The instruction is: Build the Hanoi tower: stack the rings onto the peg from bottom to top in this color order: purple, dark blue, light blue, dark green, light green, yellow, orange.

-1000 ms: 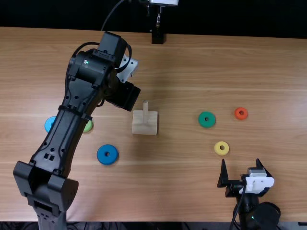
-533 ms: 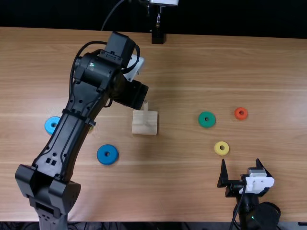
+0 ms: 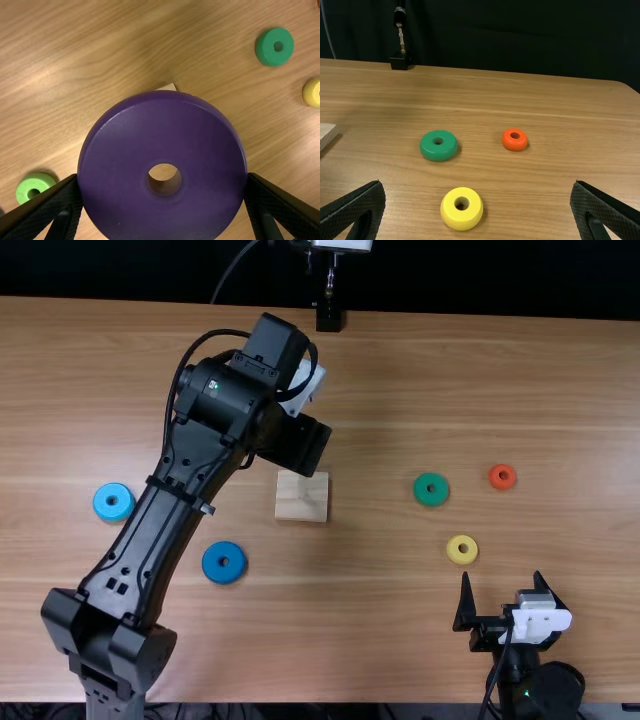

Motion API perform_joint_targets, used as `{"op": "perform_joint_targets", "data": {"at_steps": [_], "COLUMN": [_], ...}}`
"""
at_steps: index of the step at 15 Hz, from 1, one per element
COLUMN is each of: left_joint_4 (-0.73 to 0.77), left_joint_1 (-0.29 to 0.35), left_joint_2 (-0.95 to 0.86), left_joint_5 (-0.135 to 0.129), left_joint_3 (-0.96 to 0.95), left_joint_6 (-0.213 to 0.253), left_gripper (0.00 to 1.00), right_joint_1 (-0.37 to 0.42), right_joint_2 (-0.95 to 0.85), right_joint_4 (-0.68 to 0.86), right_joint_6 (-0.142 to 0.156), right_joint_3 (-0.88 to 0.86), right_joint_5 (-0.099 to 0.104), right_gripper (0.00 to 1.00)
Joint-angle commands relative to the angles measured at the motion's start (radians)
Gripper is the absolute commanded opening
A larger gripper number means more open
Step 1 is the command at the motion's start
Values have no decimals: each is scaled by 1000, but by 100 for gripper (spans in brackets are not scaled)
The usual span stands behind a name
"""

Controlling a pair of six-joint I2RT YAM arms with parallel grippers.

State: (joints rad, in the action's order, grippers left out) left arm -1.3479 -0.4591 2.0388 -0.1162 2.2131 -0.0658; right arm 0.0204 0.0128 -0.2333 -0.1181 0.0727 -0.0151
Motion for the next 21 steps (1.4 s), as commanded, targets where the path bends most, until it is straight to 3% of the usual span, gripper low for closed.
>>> {"op": "perform_joint_targets", "data": {"at_steps": [1, 21], "left_joint_4": [0, -1], "left_joint_1": [-18, -47], "left_joint_2": [-31, 21], "left_joint_5": [-15, -15], "left_joint_3": [37, 23], "left_joint_6": [-32, -34], "left_gripper": [0, 0], "right_joint_1": [6, 6], "right_joint_2": [-13, -13], "right_joint_4": [-70, -68], "right_joint_6": [-2, -2], "right_joint_3": [-56, -56], "right_joint_5": [-5, -5], "right_gripper": [100, 100]}}
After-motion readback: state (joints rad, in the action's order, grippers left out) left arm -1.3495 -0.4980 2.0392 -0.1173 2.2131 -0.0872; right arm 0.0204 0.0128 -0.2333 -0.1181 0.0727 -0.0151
